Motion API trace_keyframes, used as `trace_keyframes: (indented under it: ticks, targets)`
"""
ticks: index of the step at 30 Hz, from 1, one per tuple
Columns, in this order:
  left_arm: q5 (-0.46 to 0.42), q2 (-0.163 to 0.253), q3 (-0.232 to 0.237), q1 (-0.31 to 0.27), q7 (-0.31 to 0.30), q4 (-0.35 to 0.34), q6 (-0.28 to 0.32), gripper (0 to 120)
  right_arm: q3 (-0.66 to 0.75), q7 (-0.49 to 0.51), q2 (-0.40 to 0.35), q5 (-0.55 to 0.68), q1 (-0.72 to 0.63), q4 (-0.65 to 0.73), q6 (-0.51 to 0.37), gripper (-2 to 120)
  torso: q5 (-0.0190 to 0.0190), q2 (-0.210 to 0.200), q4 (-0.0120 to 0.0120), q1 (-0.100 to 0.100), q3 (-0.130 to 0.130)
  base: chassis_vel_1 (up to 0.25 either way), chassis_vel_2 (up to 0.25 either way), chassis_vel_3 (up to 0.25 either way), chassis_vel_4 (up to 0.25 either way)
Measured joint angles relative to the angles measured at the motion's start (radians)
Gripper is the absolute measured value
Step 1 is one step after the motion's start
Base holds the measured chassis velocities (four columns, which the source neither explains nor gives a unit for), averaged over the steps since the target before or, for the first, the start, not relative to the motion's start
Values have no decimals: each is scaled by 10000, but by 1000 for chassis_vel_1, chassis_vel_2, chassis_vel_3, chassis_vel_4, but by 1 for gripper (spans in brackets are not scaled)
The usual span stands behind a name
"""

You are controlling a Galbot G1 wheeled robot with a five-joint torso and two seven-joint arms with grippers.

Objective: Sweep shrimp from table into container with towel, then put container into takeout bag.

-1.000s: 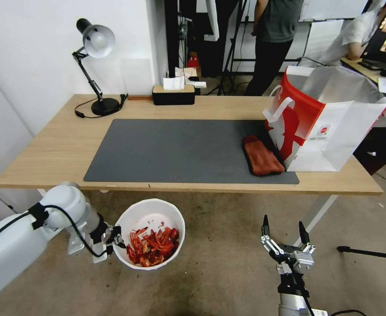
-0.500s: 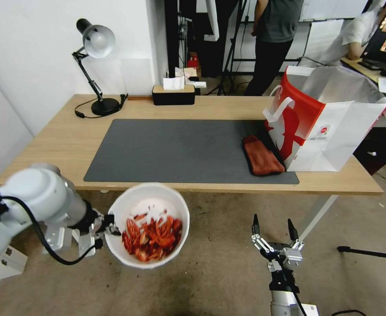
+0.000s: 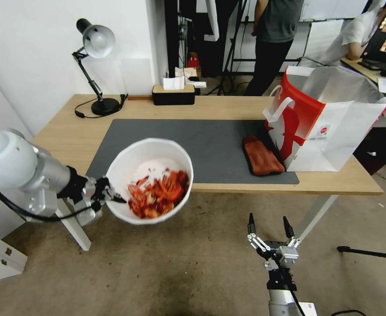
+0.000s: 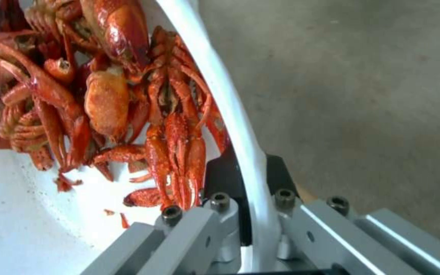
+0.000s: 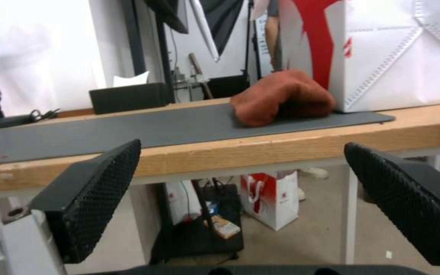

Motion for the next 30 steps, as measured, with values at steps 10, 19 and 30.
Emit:
trace_keyframes:
  ticks: [10, 19, 30]
  targets:
    - [-290, -893, 1374, -940, -1149, 1337, 233, 0, 124, -41, 243, -154, -276, 13, 99, 100, -4, 0, 0, 0, 0, 0, 0, 0, 0]
    - [-98, -2056, 3757, -3522, -1134, 2544, 6, 0, 192, -45, 408, -268, -266, 25, 85, 100, 0, 0, -2, 0, 1, 0, 0, 0, 0]
    - [47, -4452, 6128, -6357, -999, 4990, -307, 0, 324, -52, 720, -481, -321, 44, 23, 100, 0, 0, -2, 1, 2, 0, 0, 0, 0]
